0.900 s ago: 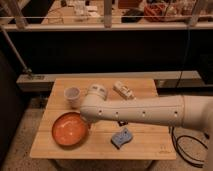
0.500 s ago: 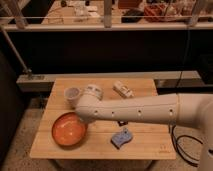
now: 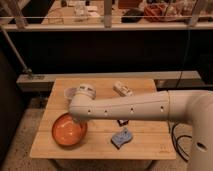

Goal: Place the pepper in the ceramic bowl

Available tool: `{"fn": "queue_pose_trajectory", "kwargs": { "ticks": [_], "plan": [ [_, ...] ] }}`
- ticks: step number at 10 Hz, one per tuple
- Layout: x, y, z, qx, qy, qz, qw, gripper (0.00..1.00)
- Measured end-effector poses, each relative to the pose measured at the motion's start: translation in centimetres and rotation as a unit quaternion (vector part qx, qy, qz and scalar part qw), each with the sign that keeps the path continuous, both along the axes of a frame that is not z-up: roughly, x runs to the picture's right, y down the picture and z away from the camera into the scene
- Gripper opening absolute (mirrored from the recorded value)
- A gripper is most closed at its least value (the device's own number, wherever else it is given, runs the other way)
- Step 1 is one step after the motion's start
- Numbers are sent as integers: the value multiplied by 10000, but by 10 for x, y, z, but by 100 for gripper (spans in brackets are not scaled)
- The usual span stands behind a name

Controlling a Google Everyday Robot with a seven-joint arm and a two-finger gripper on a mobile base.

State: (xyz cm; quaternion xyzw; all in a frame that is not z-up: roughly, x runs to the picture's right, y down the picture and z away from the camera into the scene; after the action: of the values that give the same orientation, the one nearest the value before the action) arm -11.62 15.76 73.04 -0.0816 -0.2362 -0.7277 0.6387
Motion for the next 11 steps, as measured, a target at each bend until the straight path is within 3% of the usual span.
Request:
{"fn": "queue_pose_trajectory", "kwargs": {
  "ticks": [4, 5, 7, 10, 11],
  "plan": [
    [-11, -1, -1, 15, -42, -25, 10000, 6],
    [-13, -1, -1, 19, -59, -34, 10000, 11],
    [-16, -2, -1, 26, -77, -38, 10000, 32],
    [-18, -3, -1, 33, -90, -40, 9999, 41],
    [-19, -4, -2, 38, -95, -36, 9999, 49]
  ]
}}
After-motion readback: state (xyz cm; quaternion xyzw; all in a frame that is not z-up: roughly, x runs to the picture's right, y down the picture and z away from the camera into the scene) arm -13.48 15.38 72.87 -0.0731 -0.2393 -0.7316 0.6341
